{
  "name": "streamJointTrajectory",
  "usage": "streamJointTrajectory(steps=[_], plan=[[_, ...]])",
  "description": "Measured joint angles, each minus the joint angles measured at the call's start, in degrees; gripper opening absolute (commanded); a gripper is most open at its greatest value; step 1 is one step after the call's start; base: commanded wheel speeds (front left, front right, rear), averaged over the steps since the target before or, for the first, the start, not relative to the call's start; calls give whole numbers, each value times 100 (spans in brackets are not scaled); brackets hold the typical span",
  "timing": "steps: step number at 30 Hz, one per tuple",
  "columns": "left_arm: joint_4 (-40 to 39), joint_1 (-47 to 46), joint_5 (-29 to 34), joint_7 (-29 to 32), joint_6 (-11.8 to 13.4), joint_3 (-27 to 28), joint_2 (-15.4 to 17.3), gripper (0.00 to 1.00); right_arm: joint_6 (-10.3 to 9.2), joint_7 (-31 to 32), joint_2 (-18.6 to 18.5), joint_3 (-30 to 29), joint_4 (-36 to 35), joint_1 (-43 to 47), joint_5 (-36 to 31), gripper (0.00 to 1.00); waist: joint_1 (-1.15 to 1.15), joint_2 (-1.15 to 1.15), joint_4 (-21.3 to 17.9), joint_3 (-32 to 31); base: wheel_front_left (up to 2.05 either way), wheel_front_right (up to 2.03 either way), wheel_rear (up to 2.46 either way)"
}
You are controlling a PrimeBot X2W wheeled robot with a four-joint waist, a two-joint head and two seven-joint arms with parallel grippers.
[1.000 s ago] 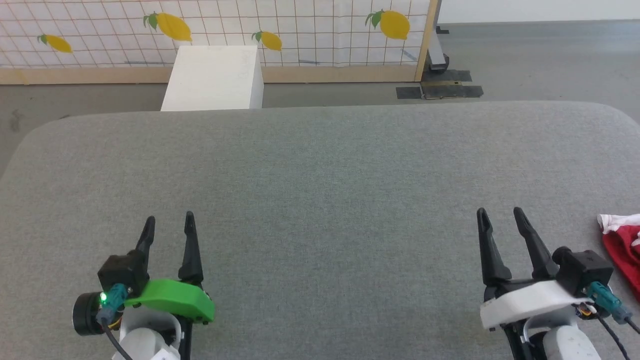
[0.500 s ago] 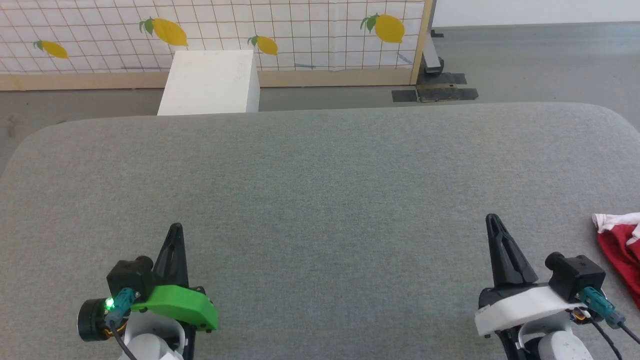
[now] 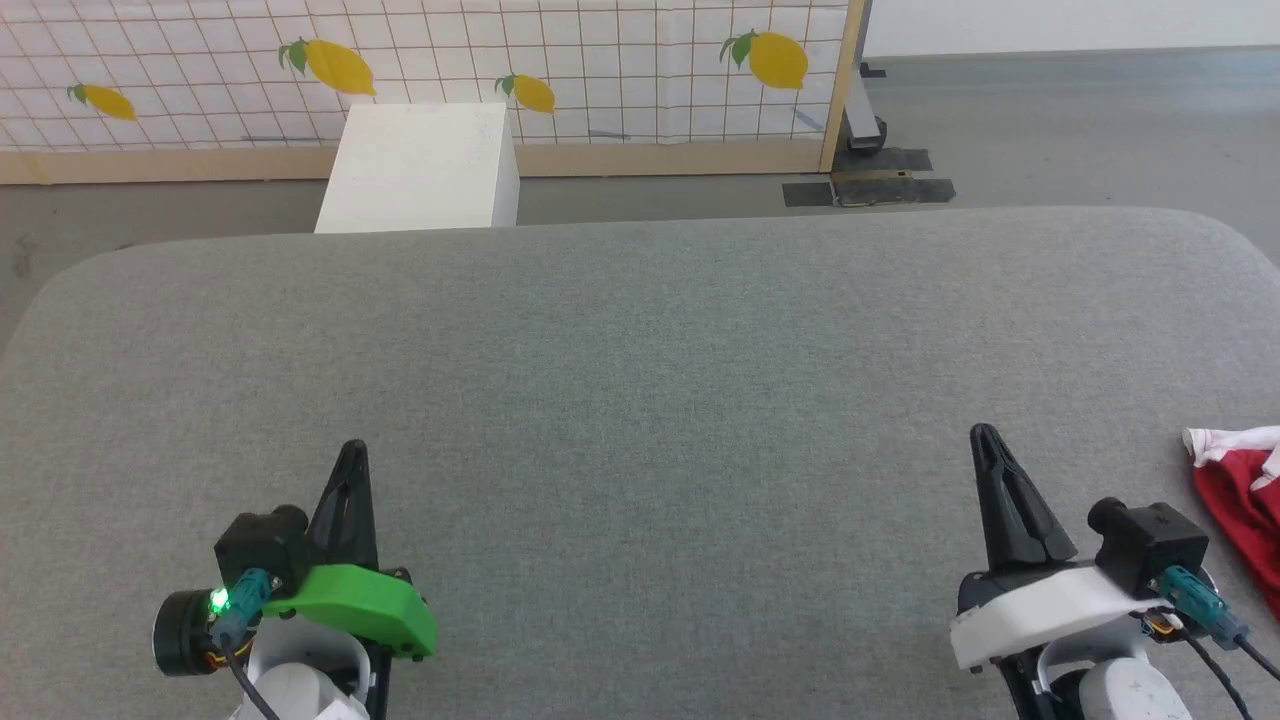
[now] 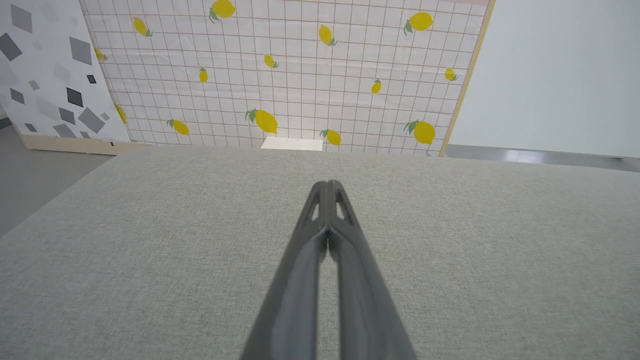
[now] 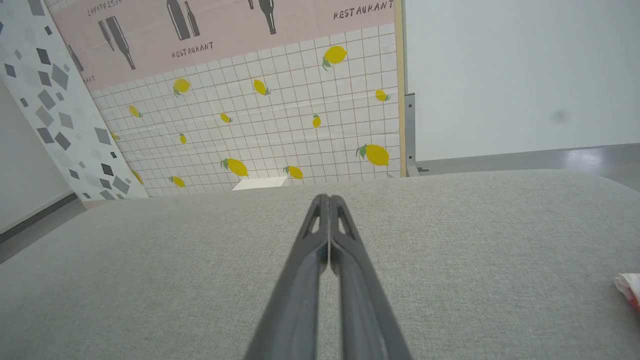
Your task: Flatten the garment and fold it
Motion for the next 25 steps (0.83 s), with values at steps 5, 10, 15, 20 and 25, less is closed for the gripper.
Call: streamJointTrajectory(steps=[5,10,15,20,25], plan=[[-47,36,41,52,0,-2,-4,0,0,41,0,-8,-44,0,-54,0,0,0,-2,-7,0,0,0],[-122,52,77,120,0,-1,-9,0,0,115,0,-12,-87,1,-121,0,0,0,-4,-13,0,0,0],[-188,64,92,176,0,-4,-16,0,0,160,0,-20,-135,1,-172,0,0,0,-5,-20,0,0,0],[-242,113,116,237,0,-4,-24,0,0,233,0,-25,-181,5,-218,0,0,0,-7,-27,0,0,0],[-316,135,152,291,0,-8,-30,0,0,289,0,-31,-229,15,-261,0,0,0,-9,-34,0,0,0]])
